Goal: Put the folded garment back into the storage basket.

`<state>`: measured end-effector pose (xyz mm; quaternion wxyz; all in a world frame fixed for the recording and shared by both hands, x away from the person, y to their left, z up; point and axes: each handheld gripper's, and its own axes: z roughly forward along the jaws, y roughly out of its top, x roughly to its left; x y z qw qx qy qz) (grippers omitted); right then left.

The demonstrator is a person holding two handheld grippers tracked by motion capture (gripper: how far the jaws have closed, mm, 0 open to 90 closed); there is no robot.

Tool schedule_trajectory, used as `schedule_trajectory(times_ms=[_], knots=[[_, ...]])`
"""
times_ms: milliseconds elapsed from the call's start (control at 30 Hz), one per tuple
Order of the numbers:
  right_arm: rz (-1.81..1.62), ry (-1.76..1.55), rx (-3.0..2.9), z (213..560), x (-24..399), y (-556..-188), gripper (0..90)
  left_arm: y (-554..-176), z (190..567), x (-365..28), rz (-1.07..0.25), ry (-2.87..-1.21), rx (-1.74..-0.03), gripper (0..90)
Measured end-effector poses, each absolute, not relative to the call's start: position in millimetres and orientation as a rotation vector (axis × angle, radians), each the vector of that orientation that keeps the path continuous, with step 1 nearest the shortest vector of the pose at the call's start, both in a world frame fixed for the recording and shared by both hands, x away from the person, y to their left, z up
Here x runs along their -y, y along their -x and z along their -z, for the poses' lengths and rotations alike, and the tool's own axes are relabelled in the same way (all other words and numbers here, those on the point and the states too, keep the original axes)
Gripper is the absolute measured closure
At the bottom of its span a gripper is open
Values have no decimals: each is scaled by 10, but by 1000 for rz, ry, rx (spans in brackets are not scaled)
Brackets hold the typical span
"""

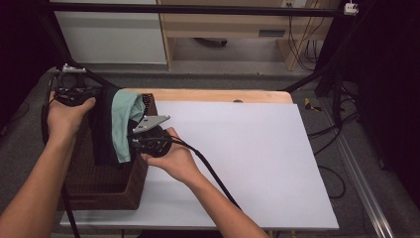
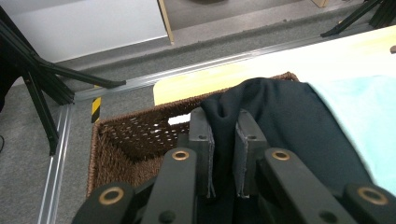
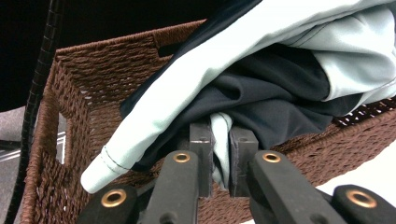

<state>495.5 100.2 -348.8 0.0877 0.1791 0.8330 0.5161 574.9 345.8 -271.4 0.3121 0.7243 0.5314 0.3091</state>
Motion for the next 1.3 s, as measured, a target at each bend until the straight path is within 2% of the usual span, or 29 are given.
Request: schedule_trajectory(times_ms=[1067,1100,1133,1200,1233,1300], knots=[[-1506,-546,-2536,3638,-1237,-5045,827,-5874,2830,-3545,-829,-1931,-1437,796],[-1494,-540,-2541,3648,-1265,-5056,808,-5914,2860,-3567,-826,-1923,-1449,787],[-1470,-546,-2551,3664,-1294,-5056,746,-5949,2904,-3583,-821,-1913,-1469,754],[-1417,-537,-2567,3669,-1293,-5029,529,-5988,2988,-3601,-799,-1908,-1501,679],[-1393,-537,-2578,3655,-1274,-5010,465,-5989,3028,-3601,-798,-1904,-1503,675],[-1361,-527,-2548,3585,-1167,-4956,397,-5955,3070,-3577,-798,-1909,-1506,637]])
